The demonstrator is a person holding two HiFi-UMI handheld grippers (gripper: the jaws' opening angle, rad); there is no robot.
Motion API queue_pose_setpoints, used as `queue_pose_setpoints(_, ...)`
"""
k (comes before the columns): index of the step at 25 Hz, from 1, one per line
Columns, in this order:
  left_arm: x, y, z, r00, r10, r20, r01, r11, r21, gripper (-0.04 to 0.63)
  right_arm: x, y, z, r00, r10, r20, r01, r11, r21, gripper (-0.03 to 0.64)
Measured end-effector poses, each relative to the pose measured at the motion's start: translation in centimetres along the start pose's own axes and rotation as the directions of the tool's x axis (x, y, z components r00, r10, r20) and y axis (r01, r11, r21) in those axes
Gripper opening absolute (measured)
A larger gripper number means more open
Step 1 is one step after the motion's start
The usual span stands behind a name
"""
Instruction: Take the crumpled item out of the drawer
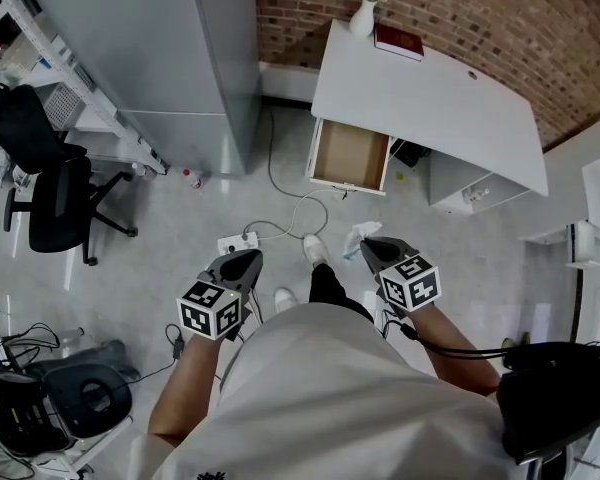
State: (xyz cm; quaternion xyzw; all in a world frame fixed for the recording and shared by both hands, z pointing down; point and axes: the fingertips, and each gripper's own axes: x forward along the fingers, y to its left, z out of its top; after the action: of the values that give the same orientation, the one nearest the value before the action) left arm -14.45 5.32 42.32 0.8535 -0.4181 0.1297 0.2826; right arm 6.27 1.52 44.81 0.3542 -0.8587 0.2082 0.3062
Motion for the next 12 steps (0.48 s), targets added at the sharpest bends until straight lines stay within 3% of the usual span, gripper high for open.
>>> queue_pose_setpoints(12, 0.30, -1.00, -0.77, 1.000, -0.022, -0.015, 0.021, 1.000, -0.003, 0.025, -0.32, 0.71, 0.79, 1.000, 0.008, 0.018, -0.008, 1.000, -0.001, 0.032)
